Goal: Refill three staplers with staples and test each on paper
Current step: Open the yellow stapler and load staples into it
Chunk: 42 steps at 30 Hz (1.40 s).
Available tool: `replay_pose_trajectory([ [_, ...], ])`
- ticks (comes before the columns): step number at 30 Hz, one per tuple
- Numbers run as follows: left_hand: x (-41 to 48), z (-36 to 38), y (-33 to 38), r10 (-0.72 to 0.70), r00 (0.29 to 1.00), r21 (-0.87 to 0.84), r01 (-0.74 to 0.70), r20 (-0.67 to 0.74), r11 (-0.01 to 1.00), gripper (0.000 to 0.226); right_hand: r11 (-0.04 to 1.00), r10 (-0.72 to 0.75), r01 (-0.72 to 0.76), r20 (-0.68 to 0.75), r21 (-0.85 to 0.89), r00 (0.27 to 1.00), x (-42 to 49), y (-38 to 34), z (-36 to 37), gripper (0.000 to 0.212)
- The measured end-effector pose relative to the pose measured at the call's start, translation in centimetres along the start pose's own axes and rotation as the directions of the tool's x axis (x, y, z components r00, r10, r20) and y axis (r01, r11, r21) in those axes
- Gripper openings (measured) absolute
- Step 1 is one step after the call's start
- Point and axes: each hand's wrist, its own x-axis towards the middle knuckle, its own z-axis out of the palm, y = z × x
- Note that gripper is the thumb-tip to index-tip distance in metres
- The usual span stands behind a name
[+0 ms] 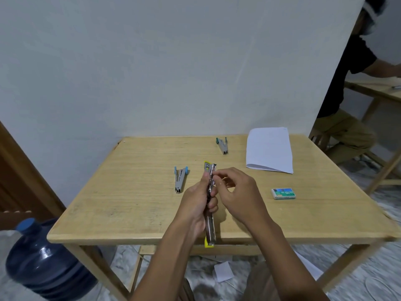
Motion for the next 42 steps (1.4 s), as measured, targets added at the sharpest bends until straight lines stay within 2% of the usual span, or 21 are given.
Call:
replay_pose_trajectory([
  [3,0.0,0.1,0.0,-0.006,0.999,0.03,0.007,-0.046,1.0,0.042,1.0,0.007,-0.007,0.015,0.015,1.0,-0.6,0.1,0.1,0.006],
  [8,0.1,-0.3,-0.2,-0.045,0.992,-0.019,0.043,-0.121,0.999,0.037,0.998,-0.024,0.024,0.005,0.052,1.0,-2.0,0.3,0.0,0.006],
  [13,0.1,-0.6,-0.1,-0.057,0.992,-0.049,0.051,-0.115,0.998,0.043,0.994,-0.079,0.085,-0.082,0.073,0.994,-2.8,0.0,0.4,0.01],
  [18,0.3,-0.7,0.1,-0.113,0.991,-0.208,0.096,-0.073,0.973,0.044,0.985,-0.155,0.159,-0.067,0.07,0.986,-3.7,-0.1,1.0,0.016],
  [24,0.3,-0.9,-0.1,-0.146,0.985,-0.113,0.136,-0.089,0.984,0.05,0.983,-0.164,0.165,-0.024,0.08,0.986,-4.0,0.1,1.0,0.007],
  [26,0.3,-0.9,-0.1,-0.125,0.989,-0.11,0.115,-0.084,0.987,0.046,0.981,-0.089,0.09,-0.014,0.174,0.996,-3.9,0.0,1.0,0.004],
  [28,0.3,-0.8,-0.1,-0.061,0.996,-0.067,0.057,-0.058,0.996,0.041,0.94,0.073,-0.068,-0.004,0.335,0.997,-3.5,-0.1,1.0,0.01],
  [31,0.4,-0.8,0.1,0.034,0.999,0.059,-0.033,-0.006,0.998,0.038,0.843,0.324,-0.293,0.01,0.451,0.946,-2.7,0.3,1.4,0.011],
  [33,0.4,-1.0,0.2,0.098,0.995,0.226,-0.101,0.024,0.969,0.04,0.711,0.501,-0.445,0.051,0.544,0.864,-2.2,0.4,1.8,0.012],
  [34,0.5,-1.1,0.2,0.143,0.989,0.339,-0.146,0.035,0.929,0.04,0.564,0.588,-0.508,0.116,0.651,0.8,-2.0,0.4,2.1,0.014],
  [35,0.5,-1.1,0.4,0.2,0.978,0.47,-0.2,0.05,0.86,0.04,0.361,0.645,-0.543,0.217,0.758,0.732,-1.7,0.2,2.4,0.019],
  [37,0.7,-0.9,0.7,0.312,0.94,0.733,-0.309,0.138,0.606,0.036,-0.012,0.668,-0.537,0.407,0.844,0.624,-1.3,-0.4,2.7,0.028],
  [38,0.8,-0.6,0.9,0.33,0.923,0.825,-0.339,0.199,0.452,0.035,-0.136,0.671,-0.523,0.467,0.842,0.576,-1.1,-0.7,2.8,0.031],
  [40,1.1,0.1,1.3,0.293,0.917,0.925,-0.331,0.269,0.188,0.034,-0.295,0.692,-0.472,0.526,0.831,0.495,-0.8,-1.2,3.3,0.033],
  [42,1.5,0.7,1.7,0.227,0.93,0.955,-0.297,0.29,-0.008,0.035,-0.388,0.726,-0.397,0.541,0.832,0.425,-0.7,-1.6,3.6,0.031],
])
